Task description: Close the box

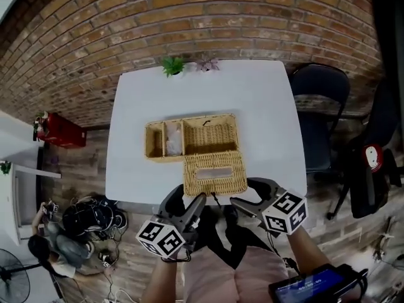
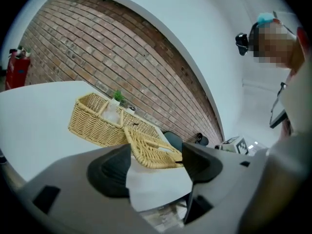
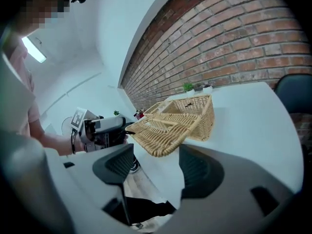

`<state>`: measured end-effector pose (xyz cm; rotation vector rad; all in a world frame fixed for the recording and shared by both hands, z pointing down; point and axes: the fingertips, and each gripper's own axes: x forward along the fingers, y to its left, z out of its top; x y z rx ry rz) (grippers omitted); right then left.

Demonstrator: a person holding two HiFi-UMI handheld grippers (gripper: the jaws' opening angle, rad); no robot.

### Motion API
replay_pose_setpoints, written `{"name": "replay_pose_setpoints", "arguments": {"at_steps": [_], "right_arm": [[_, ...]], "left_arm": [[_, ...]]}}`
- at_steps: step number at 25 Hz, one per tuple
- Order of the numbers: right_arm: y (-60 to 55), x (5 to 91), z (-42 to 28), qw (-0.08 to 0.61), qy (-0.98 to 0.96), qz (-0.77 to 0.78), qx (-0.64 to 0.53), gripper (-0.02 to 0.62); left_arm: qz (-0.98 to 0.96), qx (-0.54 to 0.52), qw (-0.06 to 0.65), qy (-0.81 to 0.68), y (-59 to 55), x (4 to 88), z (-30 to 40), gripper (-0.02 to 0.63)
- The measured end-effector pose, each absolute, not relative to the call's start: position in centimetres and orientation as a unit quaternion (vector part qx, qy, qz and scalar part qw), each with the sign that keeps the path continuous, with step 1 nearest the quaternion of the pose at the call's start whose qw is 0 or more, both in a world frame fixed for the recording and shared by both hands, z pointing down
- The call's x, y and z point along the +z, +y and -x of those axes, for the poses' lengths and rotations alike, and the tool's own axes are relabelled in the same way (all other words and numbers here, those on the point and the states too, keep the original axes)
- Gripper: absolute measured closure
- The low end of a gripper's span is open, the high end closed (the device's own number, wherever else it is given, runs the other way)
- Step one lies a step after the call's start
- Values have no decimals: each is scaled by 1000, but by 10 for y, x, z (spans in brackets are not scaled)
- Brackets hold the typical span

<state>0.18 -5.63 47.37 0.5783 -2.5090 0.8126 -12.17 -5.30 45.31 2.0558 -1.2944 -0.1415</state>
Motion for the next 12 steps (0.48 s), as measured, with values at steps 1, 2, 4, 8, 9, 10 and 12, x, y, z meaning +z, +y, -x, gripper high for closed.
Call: {"name": "replay_pose_setpoints", "arguments": {"at_steps": [1,2,4,8,9,10,12], "right_arm": [[-57,470,-2,218,-909,-212,285,298],[-58,467,-2,219,-911,-215,275,298],[-61,462,-1,226,-915,-222,251,299],[-70,457,-2,256,-912,-249,201,301],[-74,457,-4,265,-909,-261,189,301],[-78,456,-5,271,-906,-273,178,299],[-88,453,-10,278,-899,-298,158,295]], "left_arm": [[-792,-61,348,-499,-54,449,122,272],[-792,-66,347,-498,-55,445,123,273],[-793,-71,344,-498,-59,439,124,273],[-795,-79,342,-495,-65,429,124,273],[-795,-79,341,-495,-67,426,123,273],[-796,-77,340,-496,-69,424,123,273],[-795,-76,339,-498,-74,422,123,273]]}}
